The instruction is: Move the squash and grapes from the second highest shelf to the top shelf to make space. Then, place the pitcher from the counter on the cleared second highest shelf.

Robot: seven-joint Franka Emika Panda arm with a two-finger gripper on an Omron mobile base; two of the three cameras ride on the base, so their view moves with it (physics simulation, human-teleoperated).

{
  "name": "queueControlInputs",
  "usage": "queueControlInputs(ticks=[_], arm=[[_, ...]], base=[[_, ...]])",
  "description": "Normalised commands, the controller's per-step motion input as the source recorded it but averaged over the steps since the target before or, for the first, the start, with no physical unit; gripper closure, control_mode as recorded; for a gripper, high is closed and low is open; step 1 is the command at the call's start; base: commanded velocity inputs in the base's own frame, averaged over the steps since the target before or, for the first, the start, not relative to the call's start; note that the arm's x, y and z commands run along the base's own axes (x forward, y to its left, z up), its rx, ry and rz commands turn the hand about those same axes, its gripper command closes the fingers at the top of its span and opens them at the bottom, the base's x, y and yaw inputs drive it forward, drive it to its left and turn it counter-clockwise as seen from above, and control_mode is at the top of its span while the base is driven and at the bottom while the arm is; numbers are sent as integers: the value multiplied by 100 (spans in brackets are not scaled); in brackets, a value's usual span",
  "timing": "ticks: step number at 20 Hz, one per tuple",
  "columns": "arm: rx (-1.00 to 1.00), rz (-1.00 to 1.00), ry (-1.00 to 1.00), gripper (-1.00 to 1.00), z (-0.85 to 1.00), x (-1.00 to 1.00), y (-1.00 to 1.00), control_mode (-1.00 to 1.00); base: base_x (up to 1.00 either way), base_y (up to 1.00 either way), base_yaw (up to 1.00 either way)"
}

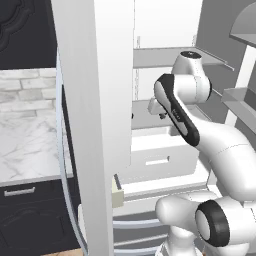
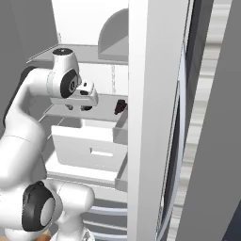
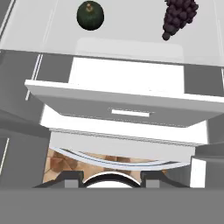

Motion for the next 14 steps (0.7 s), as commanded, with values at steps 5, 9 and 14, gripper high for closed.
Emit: queueControlInputs(ticks=[5, 9, 14], arm=[[-1, -1, -6, -100, 0, 9, 9, -100], [0, -10, -16, -100, -35, 1, -8, -100], [0, -9, -9, -100, -56, 0, -46, -100]], base=[[0, 0, 0], [0, 0, 0], [0, 0, 0]])
